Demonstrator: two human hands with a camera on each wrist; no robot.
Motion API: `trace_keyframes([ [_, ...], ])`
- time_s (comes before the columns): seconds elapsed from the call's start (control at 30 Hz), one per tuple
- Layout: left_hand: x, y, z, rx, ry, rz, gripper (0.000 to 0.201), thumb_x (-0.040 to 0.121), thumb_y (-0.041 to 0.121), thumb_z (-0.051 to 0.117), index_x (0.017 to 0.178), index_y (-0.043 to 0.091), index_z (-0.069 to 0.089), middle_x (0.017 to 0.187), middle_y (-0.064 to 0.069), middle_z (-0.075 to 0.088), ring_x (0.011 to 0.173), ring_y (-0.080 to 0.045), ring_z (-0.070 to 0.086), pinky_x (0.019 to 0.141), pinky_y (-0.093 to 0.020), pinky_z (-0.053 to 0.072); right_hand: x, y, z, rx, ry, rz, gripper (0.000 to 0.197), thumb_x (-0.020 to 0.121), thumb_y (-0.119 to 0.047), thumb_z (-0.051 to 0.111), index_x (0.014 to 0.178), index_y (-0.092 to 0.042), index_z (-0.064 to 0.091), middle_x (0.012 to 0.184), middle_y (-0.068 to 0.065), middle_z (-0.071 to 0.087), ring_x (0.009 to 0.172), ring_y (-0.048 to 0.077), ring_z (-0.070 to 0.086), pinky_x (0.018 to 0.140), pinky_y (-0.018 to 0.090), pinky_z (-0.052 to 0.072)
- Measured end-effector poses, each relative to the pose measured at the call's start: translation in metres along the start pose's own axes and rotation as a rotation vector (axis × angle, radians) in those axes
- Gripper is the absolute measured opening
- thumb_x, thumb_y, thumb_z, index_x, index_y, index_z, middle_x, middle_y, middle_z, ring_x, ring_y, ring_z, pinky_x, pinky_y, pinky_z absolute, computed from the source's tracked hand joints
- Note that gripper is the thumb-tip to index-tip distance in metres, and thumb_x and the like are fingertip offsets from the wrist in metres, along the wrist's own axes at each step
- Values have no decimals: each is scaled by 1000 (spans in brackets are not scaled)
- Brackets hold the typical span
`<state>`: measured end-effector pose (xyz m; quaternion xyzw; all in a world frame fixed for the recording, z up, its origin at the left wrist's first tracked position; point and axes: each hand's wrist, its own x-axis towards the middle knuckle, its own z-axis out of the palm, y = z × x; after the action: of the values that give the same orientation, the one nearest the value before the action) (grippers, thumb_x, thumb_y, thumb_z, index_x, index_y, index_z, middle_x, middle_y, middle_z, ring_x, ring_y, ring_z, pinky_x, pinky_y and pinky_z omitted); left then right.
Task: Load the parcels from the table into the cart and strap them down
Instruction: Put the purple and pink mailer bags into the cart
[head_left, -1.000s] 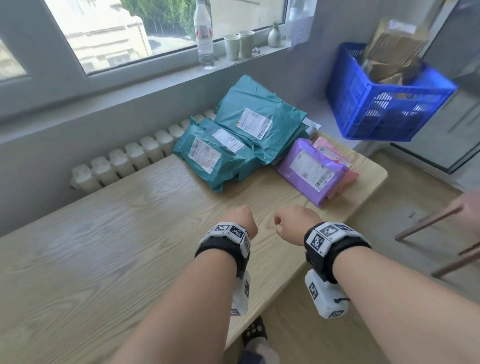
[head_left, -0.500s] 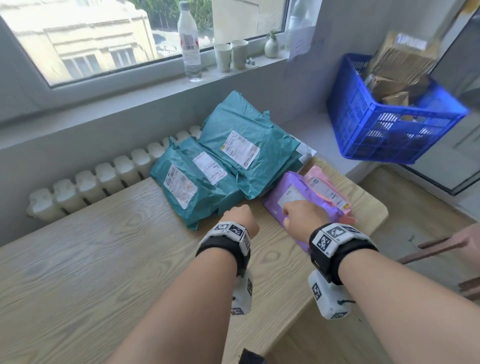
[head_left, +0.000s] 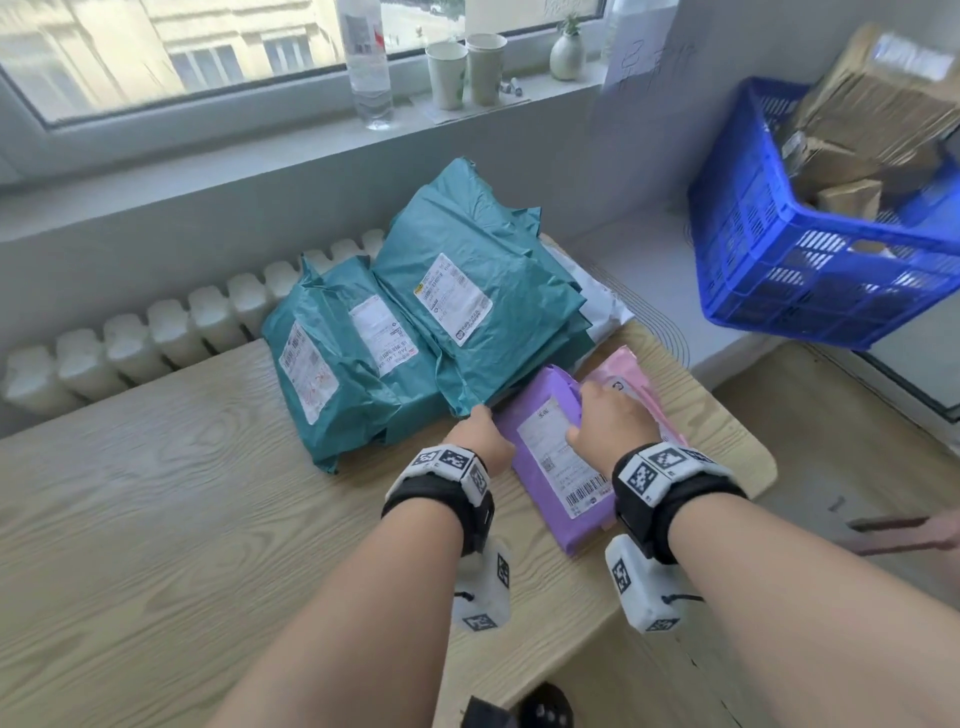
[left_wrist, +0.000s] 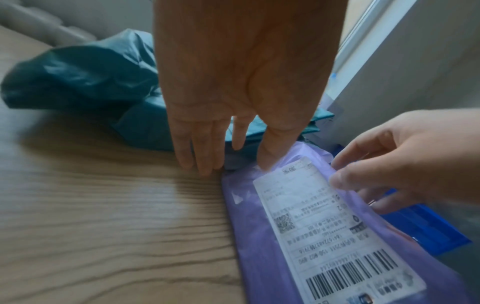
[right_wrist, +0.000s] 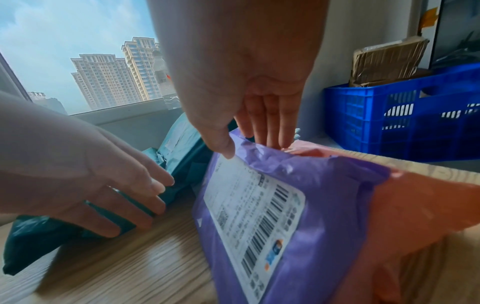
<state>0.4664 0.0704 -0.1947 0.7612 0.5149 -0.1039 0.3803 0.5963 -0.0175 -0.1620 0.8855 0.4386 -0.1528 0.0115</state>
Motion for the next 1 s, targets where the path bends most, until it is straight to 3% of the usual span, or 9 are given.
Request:
trace_keyframes([
  [0.2,5,2,23,-68,-53,-87,55,89,27,56,136,8,36,128,-13,57,116,-31,56,94,-37,46,17,7,8,93,-115,-57,57,78,-45,69,127,-21,50,110,6,65,104,29,61,85,38,51],
  [0.33,9,-2,26,-81,-12,-135,54,90,25,57,136,7,34,127,-13,58,115,-31,57,92,-37,47,21,4,10,58,-181,-105,20,75,-31,69,83,-21,53,89,1,62,90,25,61,73,30,46],
  [0.47,9,-7,17,-85,15,-176,64,88,24,61,141,7,31,132,-12,54,118,-29,56,90,-34,45,19,0,5,119,-261,-126,8,72,-17,59,71,-19,51,77,0,60,80,25,60,67,28,42],
  [0.57,5,-12,10,-68,43,-204,71,81,21,68,141,10,32,135,-12,49,121,-28,52,98,-37,46,20,-4,2,171,-303,-160,13,73,-13,54,62,-18,49,73,3,58,78,27,58,65,26,40],
  [0.67,-3,-16,5,-41,71,-195,91,72,13,78,147,15,26,141,-9,42,130,-29,45,104,-41,43,19,-9,0,198,-315,-231,11,73,-11,52,65,-17,56,78,5,65,82,26,59,66,27,45],
  [0.77,-15,-22,0,-78,94,-173,101,64,12,82,147,21,25,136,-4,48,125,-26,50,100,-39,46,13,-16,-4,224,-341,-303,20,78,-6,51,65,-21,57,73,-2,62,83,23,60,68,26,44],
  [0.93,-30,-38,0,-271,85,-99,80,37,25,86,112,40,61,108,13,66,102,-12,63,89,-34,54,2,-30,-3,296,-380,-390,32,81,-3,47,86,-25,69,88,2,69,90,24,63,73,27,47],
  [1.0,-40,-47,1,-381,106,-98,58,46,21,88,100,36,70,100,11,71,94,-11,67,86,-34,56,-1,-36,0,308,-395,-412,33,83,-2,46,90,-24,71,91,4,69,89,24,63,72,27,46],
])
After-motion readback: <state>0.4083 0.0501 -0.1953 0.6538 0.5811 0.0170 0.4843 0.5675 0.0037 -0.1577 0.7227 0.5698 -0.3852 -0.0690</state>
